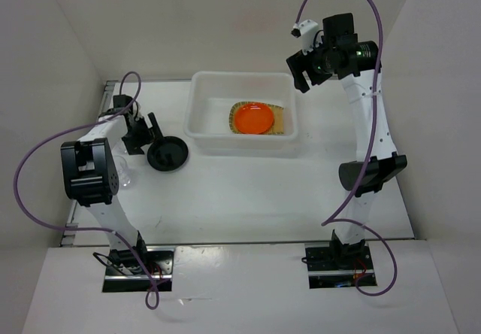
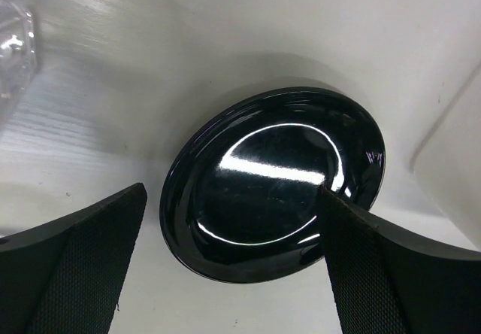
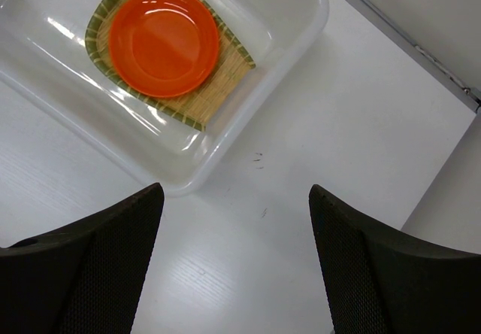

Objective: Place the mixed dishes into the plastic bin

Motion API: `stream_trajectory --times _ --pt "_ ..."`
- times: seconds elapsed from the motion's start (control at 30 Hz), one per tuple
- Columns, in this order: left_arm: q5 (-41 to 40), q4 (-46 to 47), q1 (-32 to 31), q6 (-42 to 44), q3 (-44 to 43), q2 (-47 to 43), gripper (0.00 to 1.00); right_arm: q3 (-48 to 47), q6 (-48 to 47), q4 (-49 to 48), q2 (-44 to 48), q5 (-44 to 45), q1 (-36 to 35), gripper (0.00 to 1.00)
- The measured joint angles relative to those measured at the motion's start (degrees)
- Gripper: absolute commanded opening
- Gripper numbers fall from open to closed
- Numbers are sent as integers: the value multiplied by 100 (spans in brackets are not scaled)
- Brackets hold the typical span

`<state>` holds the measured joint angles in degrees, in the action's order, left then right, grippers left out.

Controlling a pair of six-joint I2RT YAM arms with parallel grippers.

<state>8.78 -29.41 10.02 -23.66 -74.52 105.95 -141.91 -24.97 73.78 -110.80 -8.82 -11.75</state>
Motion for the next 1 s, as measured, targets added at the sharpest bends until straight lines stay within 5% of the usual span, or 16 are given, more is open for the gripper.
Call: stream_trajectory --times 0.67,1.0 --pt "260 197 -20 168 184 275 82 72 -44 2 63 -2 0 82" --pt "481 275 -20 271 234 323 59 92 -46 2 66 -2 0 82"
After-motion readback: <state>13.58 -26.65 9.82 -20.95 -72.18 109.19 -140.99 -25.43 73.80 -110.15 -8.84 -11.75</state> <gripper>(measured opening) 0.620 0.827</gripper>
